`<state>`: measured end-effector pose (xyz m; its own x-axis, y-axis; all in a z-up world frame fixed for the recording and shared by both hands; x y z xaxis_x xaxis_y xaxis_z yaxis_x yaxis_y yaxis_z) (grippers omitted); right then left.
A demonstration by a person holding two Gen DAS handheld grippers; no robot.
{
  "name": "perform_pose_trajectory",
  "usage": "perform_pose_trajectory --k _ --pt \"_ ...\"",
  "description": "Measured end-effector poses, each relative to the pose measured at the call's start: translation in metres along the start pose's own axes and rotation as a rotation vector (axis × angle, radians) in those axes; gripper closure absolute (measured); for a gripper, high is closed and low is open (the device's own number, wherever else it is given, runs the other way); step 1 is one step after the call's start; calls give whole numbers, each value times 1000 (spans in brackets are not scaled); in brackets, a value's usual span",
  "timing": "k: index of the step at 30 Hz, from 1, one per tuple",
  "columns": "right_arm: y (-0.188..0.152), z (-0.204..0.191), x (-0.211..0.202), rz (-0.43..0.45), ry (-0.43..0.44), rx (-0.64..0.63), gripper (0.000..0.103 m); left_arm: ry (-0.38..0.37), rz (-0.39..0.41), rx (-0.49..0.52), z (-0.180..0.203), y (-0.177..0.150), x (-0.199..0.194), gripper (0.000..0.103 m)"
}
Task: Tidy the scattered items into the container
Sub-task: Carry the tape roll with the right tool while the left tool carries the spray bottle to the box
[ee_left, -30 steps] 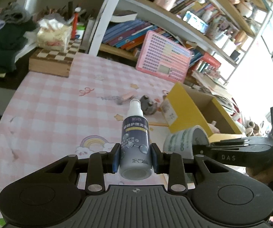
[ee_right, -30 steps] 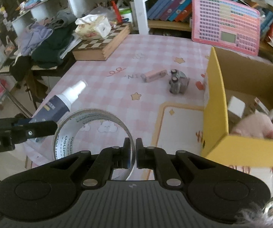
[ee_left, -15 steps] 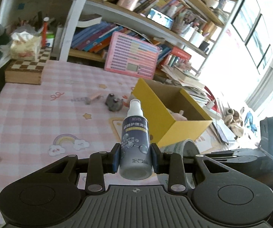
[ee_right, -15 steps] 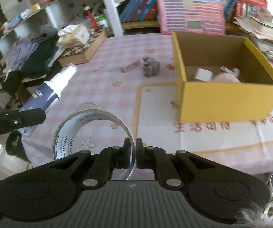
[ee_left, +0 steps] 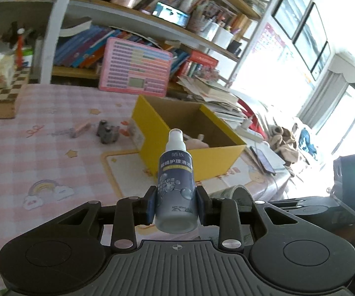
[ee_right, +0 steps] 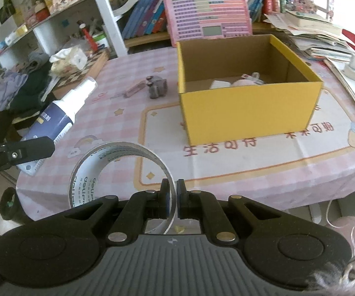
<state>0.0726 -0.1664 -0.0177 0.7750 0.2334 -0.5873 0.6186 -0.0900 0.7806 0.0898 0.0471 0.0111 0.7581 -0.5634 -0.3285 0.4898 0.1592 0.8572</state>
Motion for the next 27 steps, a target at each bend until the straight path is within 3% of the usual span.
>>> perform_pose_trajectory --k 18,27 --pt "13 112 -4 -24 -115 77 98 -90 -35 14 57 18 83 72" --pt "62 161 9 29 -118 48 98 -55 -13 23 65 36 133 72"
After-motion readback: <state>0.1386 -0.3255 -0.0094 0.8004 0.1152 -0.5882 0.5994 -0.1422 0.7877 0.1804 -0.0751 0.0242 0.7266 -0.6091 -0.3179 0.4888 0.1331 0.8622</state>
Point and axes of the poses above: each gripper's, at about its wrist camera, not at the fingertips, and x roughly the way its jaws point, z to its right, y to its top, the point moved 4 cm from there along x, roughly the way its jaws point, and after that the axes turned 14 degrees about z, right-handed, at the moved point
